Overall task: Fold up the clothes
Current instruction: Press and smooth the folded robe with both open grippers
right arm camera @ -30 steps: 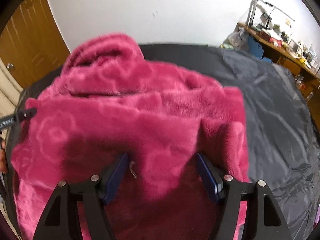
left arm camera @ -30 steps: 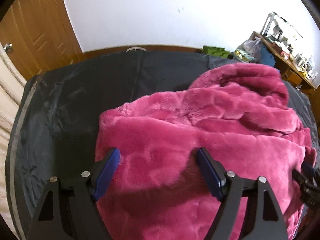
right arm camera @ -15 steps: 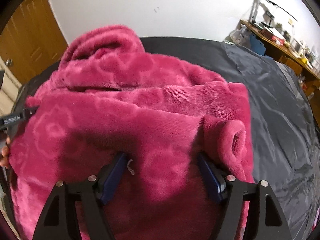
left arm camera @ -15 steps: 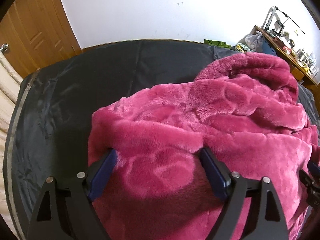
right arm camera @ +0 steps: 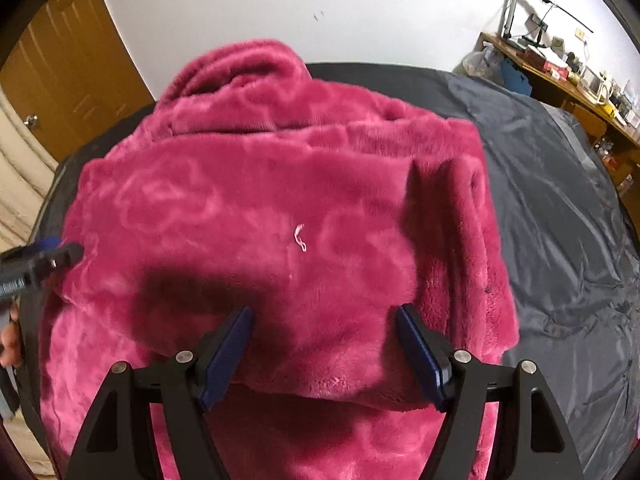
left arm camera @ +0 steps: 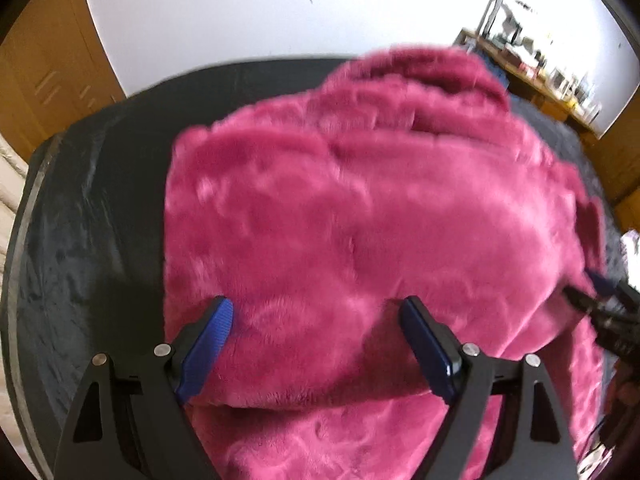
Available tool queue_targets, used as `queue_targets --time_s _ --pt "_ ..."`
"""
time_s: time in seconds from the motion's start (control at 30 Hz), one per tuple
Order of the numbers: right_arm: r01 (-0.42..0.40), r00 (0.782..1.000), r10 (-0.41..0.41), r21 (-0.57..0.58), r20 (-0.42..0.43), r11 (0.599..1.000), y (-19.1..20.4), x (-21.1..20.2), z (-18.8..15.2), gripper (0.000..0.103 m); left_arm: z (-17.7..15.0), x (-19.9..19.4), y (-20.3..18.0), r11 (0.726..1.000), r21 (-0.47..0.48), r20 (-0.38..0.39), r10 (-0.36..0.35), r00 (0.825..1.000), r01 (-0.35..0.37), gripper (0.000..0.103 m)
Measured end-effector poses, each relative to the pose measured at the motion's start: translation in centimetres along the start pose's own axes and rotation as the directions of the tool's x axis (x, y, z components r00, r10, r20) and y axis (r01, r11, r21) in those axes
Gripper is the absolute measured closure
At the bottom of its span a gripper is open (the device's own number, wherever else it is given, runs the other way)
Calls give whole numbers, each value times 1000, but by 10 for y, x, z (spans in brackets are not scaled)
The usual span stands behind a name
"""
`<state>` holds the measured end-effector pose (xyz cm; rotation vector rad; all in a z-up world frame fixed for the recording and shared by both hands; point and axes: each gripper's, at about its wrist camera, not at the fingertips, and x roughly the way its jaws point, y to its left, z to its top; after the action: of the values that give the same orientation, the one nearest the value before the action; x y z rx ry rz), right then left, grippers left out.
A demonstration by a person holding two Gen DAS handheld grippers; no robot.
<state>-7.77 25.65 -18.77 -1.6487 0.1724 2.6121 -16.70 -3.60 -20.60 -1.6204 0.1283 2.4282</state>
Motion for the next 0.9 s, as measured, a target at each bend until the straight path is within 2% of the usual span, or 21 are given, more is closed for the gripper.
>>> queue_targets --time_s 0.27,0.43,0.5,0.67,0.9 --pt "21 1000 -22 -28 -15 999 3 17 1 18 -2 16 5 1000 6 26 25 999 -25 8" --pt "29 1000 -29 -38 -12 999 6 18 0 17 -1 14 9 1000 3 15 24 1000 -25 7" --pt "38 999 -39 -24 -26 999 6 12 3 17 1 6 9 1000 -7 6 18 1000 -18 7" --pt "51 998 -51 6 21 999 7 -19 -2 17 -7 -16 9 999 -2 15 -37 999 37 7" --pt "63 997 -63 -7 -48 998 5 7 -11 16 -18 3 8 1000 20 -15 -21 1000 22 7"
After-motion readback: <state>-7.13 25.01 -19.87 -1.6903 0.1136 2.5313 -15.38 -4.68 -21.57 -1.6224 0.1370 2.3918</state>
